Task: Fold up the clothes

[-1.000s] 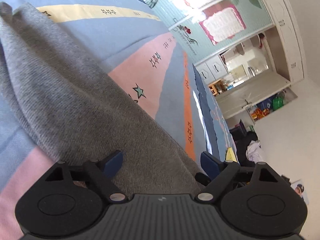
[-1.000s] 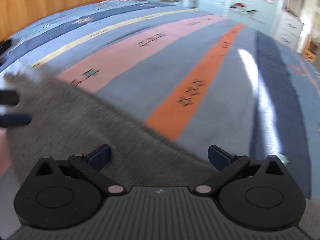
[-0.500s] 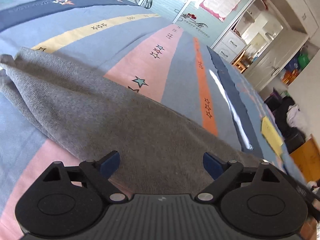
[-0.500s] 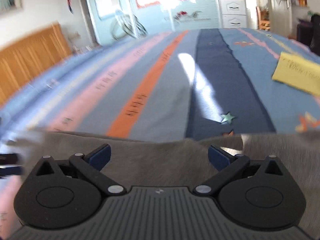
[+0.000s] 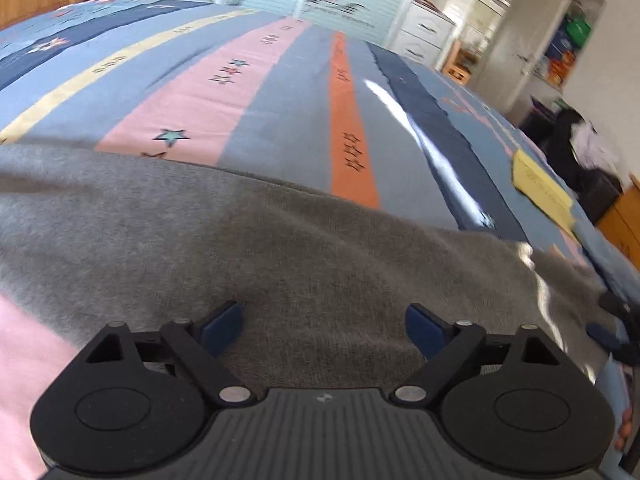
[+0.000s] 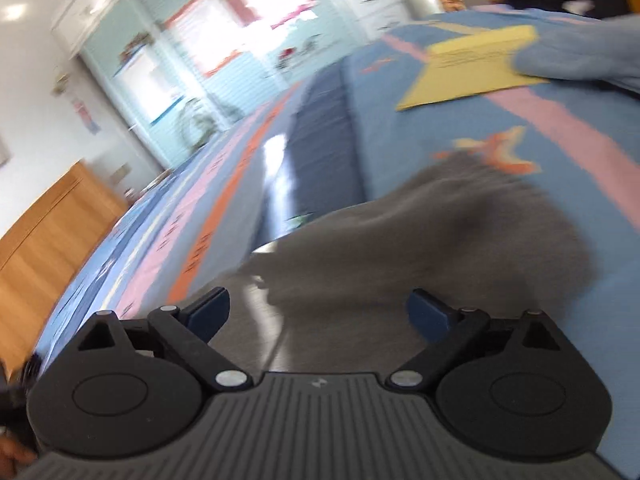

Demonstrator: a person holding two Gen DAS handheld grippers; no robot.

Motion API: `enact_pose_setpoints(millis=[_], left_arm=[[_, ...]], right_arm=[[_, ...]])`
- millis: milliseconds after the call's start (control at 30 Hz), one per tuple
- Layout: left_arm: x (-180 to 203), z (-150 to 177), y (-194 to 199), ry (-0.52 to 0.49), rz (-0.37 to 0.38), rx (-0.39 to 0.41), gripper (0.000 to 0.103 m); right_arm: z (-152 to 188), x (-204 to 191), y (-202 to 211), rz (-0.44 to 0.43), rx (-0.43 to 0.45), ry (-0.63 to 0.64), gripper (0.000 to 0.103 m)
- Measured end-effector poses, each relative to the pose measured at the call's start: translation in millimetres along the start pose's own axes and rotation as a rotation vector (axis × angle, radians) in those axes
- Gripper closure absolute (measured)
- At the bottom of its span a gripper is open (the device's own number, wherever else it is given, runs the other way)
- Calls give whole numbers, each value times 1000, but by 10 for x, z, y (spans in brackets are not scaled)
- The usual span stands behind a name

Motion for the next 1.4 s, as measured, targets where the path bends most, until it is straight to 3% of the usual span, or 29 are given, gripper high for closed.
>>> enact_pose_setpoints(millis=[100,267,333,400,500,600,767,833,900,967,1000,1067,1133,1167,1200,1300,1400], left_arm=[[-263,-35,298,156,17,107,13],[-1311,3,980,471,-31,391,9],[-1803,26,1189,585,-55,467,8],[-2254,65,1334,716,-67,514,6],[-2738,136,1384,879,-41,532,4],[-2893,57,1306,915,31,518,4],[-2814,-410,1152,931,330,568,3],[-2728,-589,962,897,392,539,2],[-2721,-656,671,881,350,461,5],[-2878,-538,501,917,246,427,10],[-2954,-472,468,922,208,417,36],[-3043,-399,467,888,187,396,52],[-3092,-379,593,875,191,438,35],[-3106,-377,689,881,193,475,18],[-3125,-370,779,897,170,508,9],[-3194,-333,957,945,58,556,2],[-3212,-360,950,946,47,526,2]], right_arm=[[107,149,240,-116,70,-183,0],[726,-66,403,-546,125,-441,0],[997,-207,452,-621,132,-433,0],[1138,-343,526,-632,159,-353,0],[1160,-481,534,-685,105,-302,0],[1200,-577,507,-686,49,-277,0],[1274,-831,437,-654,-43,-130,0],[1261,-851,426,-648,-47,-111,0],[1256,-828,440,-653,-44,-117,0],[1242,-821,421,-653,-44,-115,0],[1234,-818,409,-652,-45,-114,0],[1218,-812,387,-652,-46,-112,0],[1202,-806,364,-652,-46,-109,0],[1194,-803,353,-652,-47,-108,0],[1186,-800,341,-651,-47,-106,0],[1198,-813,316,-656,-46,-112,0],[1208,-802,329,-659,-44,-114,0]])
Point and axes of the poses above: each gripper's, at about its wrist camera, not at the fingertips, and y roughly against the way its jaws point, x to its right, z to its underside, the point moved 6 cm from there along -y, roughly the way its jaws point, and after that the axes turned 1 degree about x, right-handed, at the moved point
